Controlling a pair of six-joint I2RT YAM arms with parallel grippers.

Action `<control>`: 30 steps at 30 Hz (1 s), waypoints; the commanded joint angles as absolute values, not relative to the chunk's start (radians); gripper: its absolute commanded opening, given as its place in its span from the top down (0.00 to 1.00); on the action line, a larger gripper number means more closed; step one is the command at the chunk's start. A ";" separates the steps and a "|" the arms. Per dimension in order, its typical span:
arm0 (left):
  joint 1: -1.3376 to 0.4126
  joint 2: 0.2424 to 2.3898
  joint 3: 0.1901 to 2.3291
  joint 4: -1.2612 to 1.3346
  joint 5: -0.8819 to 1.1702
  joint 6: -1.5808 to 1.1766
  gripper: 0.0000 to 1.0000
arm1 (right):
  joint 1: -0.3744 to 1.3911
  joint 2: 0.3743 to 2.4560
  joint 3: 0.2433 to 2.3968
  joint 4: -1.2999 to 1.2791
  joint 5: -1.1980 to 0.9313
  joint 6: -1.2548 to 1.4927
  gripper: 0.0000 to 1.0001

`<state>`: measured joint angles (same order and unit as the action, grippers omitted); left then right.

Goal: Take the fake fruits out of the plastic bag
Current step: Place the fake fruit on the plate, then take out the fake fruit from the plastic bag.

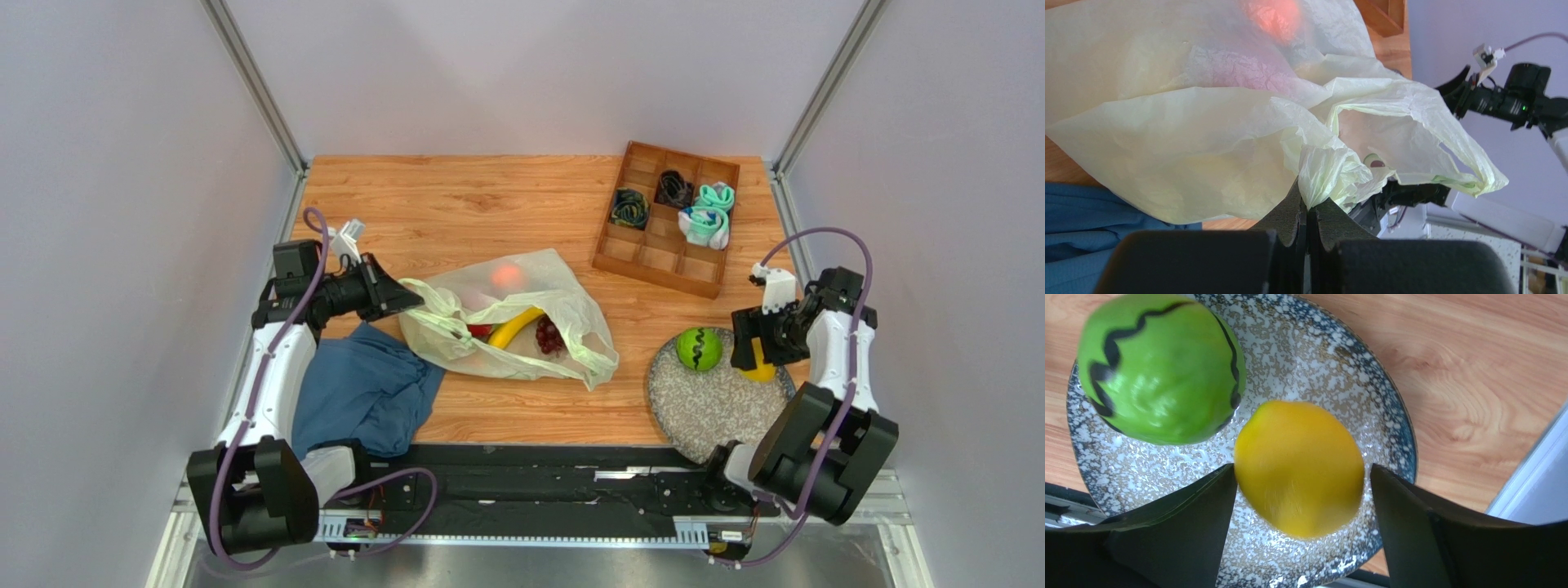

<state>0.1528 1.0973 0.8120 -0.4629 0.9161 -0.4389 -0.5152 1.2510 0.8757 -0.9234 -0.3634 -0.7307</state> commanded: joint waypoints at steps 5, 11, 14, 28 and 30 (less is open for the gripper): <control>0.167 1.140 0.905 -0.583 1.055 -0.207 0.95 | -0.531 1.338 0.958 -1.006 -0.523 -0.818 0.00; 0.158 1.118 0.913 -0.588 1.120 -0.287 0.93 | -0.487 1.270 1.265 -1.261 -0.759 -0.830 0.00; 0.138 1.100 0.873 -0.597 1.207 -0.386 0.93 | -0.298 1.211 1.400 -1.180 -0.750 -0.658 0.00; 0.098 0.779 0.744 -0.833 1.132 -0.310 1.00 | 0.851 1.453 1.559 -0.933 -0.450 -0.431 0.54; 0.098 0.772 0.741 -0.834 1.117 -0.334 1.00 | 0.856 1.477 1.500 -0.872 -0.439 -0.448 0.60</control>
